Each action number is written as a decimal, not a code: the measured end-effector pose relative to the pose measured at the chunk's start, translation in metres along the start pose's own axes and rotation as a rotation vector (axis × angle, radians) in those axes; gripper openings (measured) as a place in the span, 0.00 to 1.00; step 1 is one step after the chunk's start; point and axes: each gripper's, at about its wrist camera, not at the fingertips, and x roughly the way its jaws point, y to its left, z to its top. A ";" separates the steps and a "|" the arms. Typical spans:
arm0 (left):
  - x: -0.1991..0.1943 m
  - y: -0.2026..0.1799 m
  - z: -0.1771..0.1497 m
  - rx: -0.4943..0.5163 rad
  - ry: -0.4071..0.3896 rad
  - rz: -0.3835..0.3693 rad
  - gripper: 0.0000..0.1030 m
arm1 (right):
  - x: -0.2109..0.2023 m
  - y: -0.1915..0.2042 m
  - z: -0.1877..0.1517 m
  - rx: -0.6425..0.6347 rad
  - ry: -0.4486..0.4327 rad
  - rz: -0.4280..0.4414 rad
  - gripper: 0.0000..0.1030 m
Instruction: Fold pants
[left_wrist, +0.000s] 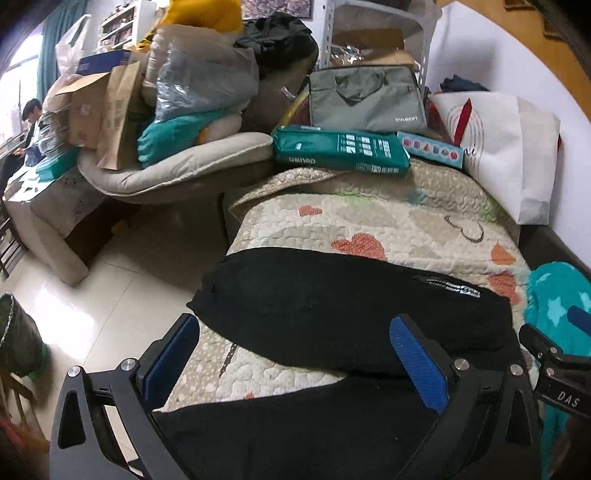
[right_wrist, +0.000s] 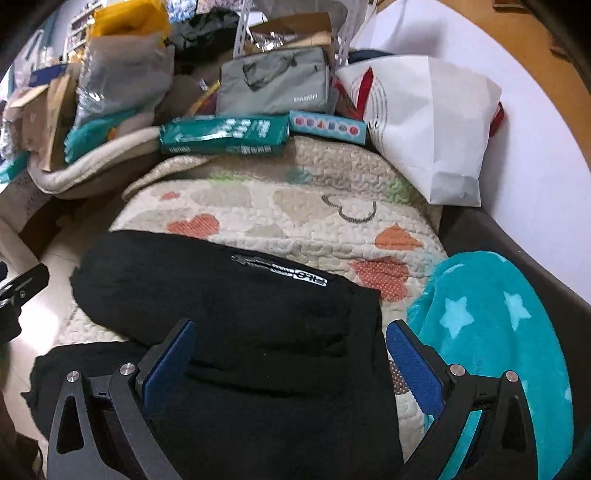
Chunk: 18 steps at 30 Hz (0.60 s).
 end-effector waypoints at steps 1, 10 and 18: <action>0.004 0.000 0.000 0.003 0.005 -0.001 1.00 | 0.005 0.001 0.001 -0.004 0.008 -0.005 1.00; 0.032 0.013 -0.012 -0.029 0.100 -0.034 1.00 | 0.030 0.014 0.005 -0.015 0.077 0.018 1.00; 0.051 0.017 -0.050 -0.040 0.255 -0.047 1.00 | 0.027 0.048 -0.032 -0.096 0.086 0.043 1.00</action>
